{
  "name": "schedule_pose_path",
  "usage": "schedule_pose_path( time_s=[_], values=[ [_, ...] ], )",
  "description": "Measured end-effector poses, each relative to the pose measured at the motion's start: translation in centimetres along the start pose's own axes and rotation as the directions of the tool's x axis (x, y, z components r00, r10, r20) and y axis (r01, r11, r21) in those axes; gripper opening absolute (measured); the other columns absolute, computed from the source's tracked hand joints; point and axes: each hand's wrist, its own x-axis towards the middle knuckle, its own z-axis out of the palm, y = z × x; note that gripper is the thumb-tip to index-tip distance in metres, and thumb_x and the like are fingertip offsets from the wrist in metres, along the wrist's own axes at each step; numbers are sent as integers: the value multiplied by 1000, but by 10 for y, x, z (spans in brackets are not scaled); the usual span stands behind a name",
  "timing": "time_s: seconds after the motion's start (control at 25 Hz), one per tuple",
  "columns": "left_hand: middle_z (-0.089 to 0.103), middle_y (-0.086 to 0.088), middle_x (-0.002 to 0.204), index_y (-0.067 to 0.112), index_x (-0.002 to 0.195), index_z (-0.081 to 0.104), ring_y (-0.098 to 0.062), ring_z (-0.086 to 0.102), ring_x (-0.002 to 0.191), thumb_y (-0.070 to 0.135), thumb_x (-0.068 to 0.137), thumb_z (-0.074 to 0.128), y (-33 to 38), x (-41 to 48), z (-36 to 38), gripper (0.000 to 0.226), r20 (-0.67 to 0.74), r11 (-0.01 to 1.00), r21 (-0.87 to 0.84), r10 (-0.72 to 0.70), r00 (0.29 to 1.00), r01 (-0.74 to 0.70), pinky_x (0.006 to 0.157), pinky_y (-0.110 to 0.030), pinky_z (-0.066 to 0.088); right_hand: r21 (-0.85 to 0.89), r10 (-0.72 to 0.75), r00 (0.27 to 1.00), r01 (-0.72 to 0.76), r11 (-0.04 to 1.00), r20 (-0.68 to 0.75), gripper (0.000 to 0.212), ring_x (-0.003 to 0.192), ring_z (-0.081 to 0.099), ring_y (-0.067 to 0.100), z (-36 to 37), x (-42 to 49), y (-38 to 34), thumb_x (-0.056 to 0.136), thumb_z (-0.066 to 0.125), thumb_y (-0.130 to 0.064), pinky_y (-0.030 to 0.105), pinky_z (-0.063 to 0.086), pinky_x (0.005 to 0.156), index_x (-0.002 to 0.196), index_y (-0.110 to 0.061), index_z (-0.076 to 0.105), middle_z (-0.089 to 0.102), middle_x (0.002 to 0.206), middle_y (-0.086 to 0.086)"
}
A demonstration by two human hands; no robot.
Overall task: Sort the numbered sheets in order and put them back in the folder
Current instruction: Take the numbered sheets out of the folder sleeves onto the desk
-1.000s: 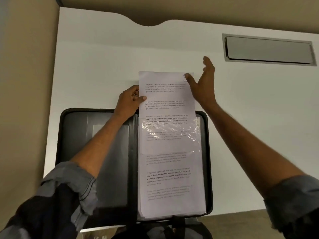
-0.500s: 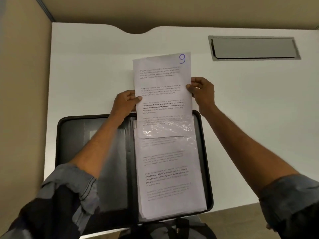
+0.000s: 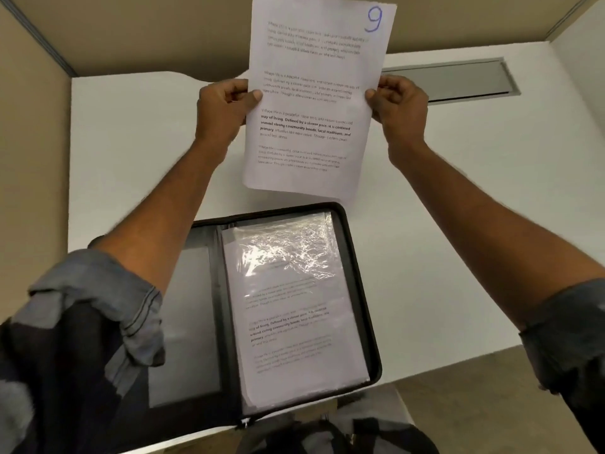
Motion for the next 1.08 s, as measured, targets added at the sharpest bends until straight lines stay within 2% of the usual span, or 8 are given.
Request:
schedule_pose_path(
  time_s=[0.08,0.24,0.4,0.56,0.72,0.84,0.92,1.08],
  values=[
    [76,-6,113,3,120,71,-18,75,101,18,91,76,13,-13,28,33,29,999,-32,-15,999,16,85,-36,62,24,12,1000,-12,1000,3,15,82,73,17,-35,3,-4,88,72,-1,33,61,78,102,-6,69,75,84,5],
    [77,-2,102,4,111,74,-9,76,87,11,91,76,30,-58,110,21,45,991,-39,-129,991,131,71,-23,60,-60,99,994,-96,994,40,22,95,76,28,-125,9,-3,86,73,-2,39,63,85,108,-4,72,78,99,14],
    [77,-9,104,4,104,74,-21,76,92,1,88,75,26,-99,192,16,95,962,-22,-269,958,273,74,-30,64,-199,184,980,-167,966,72,20,87,73,22,-222,12,15,84,72,0,42,62,88,92,-19,75,77,94,8],
    [76,-14,106,8,92,74,-24,74,91,-10,84,70,7,-149,268,20,120,931,25,-365,923,365,72,-31,64,-326,210,977,-188,927,34,23,83,71,17,-299,2,62,81,74,-9,50,60,90,97,-24,74,77,89,0],
    [77,-13,103,13,86,74,-26,76,89,-8,82,71,-29,-190,319,22,52,893,87,-448,893,442,79,-41,64,-387,215,977,-200,900,-5,34,84,69,15,-339,-21,104,85,73,-6,35,59,85,117,-17,69,74,101,5],
    [79,-1,90,27,75,76,-23,76,82,4,72,72,-53,-204,337,24,4,873,181,-462,887,454,79,-45,64,-462,175,985,-152,874,7,36,85,68,15,-349,-34,129,87,59,4,16,53,74,118,-12,65,73,112,6],
    [77,2,88,23,87,79,-22,75,83,7,72,72,-67,-209,347,22,-39,866,248,-440,897,435,81,-45,63,-513,132,991,-96,853,33,40,85,66,17,-351,-40,141,85,48,12,11,48,69,117,-8,60,69,116,4],
    [72,3,88,11,106,74,-18,69,85,4,83,70,-66,-225,360,24,-113,847,393,-342,933,358,84,-34,57,-591,81,994,-22,806,73,49,87,62,20,-352,-49,166,84,43,17,9,44,73,124,-7,55,60,123,3]
  ],
)
